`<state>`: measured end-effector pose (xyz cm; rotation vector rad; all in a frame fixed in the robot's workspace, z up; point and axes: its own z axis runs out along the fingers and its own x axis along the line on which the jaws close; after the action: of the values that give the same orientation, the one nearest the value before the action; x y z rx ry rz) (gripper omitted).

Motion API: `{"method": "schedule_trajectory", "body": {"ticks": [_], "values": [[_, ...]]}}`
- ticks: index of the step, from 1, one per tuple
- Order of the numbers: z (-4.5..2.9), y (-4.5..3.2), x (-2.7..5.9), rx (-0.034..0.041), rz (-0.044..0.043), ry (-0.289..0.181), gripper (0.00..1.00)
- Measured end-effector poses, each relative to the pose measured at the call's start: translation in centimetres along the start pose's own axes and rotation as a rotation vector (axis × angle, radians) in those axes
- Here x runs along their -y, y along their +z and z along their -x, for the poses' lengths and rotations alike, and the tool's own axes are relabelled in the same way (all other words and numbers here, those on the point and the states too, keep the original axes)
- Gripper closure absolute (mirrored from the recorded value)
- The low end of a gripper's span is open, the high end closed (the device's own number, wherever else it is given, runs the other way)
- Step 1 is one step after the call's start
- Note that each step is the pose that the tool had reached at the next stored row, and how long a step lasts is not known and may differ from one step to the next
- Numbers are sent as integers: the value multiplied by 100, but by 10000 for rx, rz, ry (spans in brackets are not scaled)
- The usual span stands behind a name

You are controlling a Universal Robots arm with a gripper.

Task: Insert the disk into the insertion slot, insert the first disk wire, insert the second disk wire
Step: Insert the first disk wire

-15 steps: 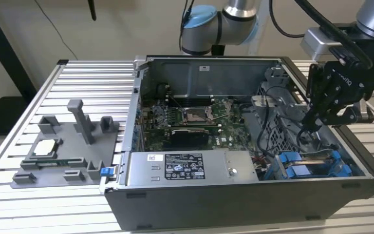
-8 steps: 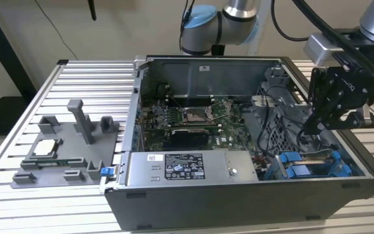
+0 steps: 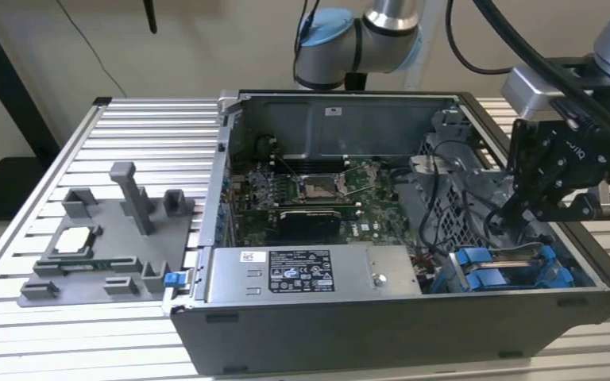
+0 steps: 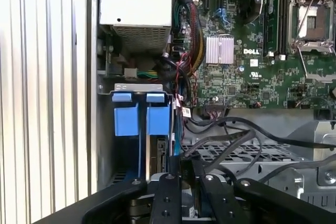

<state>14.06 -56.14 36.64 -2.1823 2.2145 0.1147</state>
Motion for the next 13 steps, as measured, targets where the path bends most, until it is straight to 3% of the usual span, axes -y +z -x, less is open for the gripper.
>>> {"method": "schedule_trajectory", "body": {"ticks": [13], "values": [[-112,64,38,-32,0,1,100]]}}
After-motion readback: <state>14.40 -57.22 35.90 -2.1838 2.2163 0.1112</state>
